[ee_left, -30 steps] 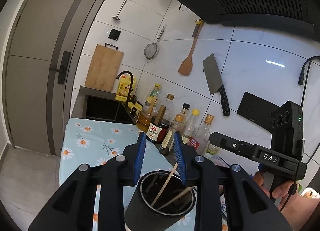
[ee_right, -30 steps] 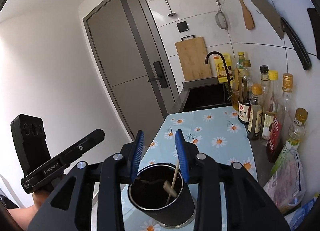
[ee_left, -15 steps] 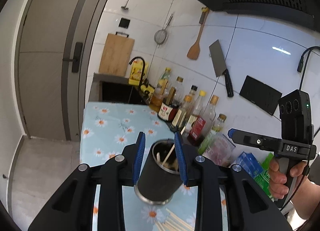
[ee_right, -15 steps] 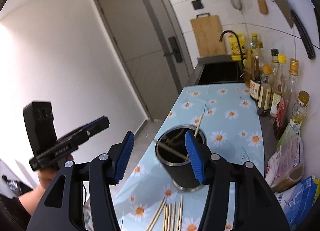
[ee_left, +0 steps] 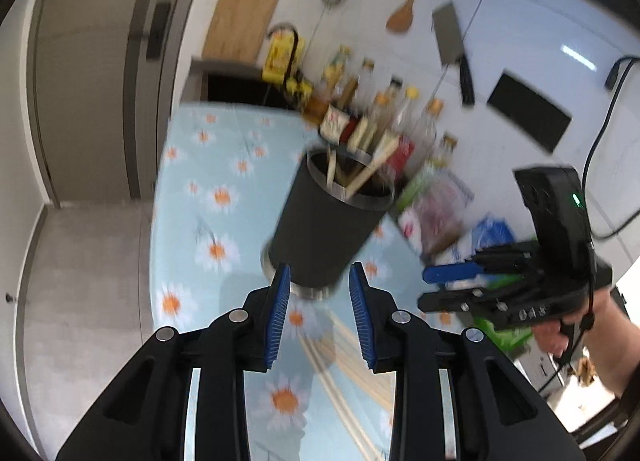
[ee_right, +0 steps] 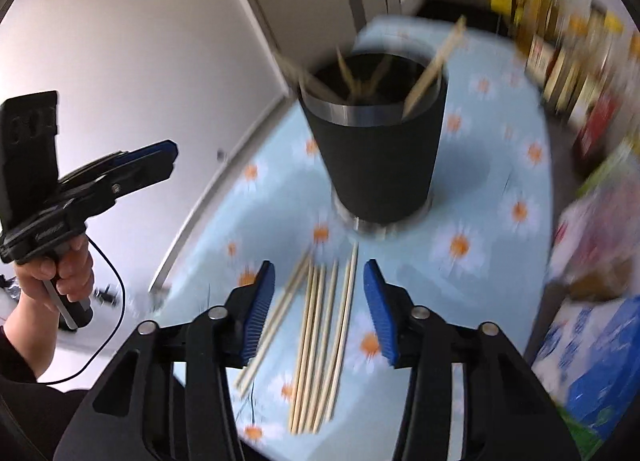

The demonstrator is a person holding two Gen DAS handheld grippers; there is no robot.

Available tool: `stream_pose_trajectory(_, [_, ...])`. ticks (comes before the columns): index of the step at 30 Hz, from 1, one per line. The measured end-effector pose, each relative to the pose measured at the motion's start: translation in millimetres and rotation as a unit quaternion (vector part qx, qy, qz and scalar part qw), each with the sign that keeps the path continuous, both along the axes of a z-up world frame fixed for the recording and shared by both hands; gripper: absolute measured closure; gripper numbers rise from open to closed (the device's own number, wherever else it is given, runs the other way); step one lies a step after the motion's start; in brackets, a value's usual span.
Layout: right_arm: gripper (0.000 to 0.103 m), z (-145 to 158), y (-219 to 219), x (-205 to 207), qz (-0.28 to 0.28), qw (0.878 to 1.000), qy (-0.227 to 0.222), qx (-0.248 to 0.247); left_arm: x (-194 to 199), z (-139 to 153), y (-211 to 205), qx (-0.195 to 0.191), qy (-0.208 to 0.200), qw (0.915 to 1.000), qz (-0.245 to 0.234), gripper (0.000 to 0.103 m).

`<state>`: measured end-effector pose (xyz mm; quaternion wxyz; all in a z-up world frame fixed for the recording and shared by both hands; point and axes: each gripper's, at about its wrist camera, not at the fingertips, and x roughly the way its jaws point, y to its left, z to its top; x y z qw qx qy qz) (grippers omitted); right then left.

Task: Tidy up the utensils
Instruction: 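Move both open tools back down to the chopstick pile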

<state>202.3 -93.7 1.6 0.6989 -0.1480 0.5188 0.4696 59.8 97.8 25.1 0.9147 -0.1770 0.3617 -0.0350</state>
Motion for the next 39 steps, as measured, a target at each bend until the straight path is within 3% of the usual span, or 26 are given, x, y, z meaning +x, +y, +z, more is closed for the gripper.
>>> stream_pose_trajectory(8, [0.079,-72.6,8.3,17.9,-0.015,0.988,0.11,-0.105,-10.3,-53.5,-12.9,-0.04,0.068,0.9967,-0.016,0.073])
stream_pose_trajectory(14, [0.084,-100.2,22.2,15.1,-0.003,0.979,0.125,-0.161,-18.9,-75.1,-21.5,-0.056,0.099,0.9934,-0.018,0.073])
stream_pose_trajectory(32, [0.089,-127.8,55.8,-0.9,0.021,0.966,0.091,-0.24,-28.1,-98.1,-29.4,-0.069,0.139,0.9877,-0.02,0.073])
stream_pose_trajectory(39, [0.09,-122.6,78.4,-32.2,0.022,0.958,0.026,-0.285,-21.8,-103.7,-32.6,-0.069,0.154,0.9854,-0.019,0.073])
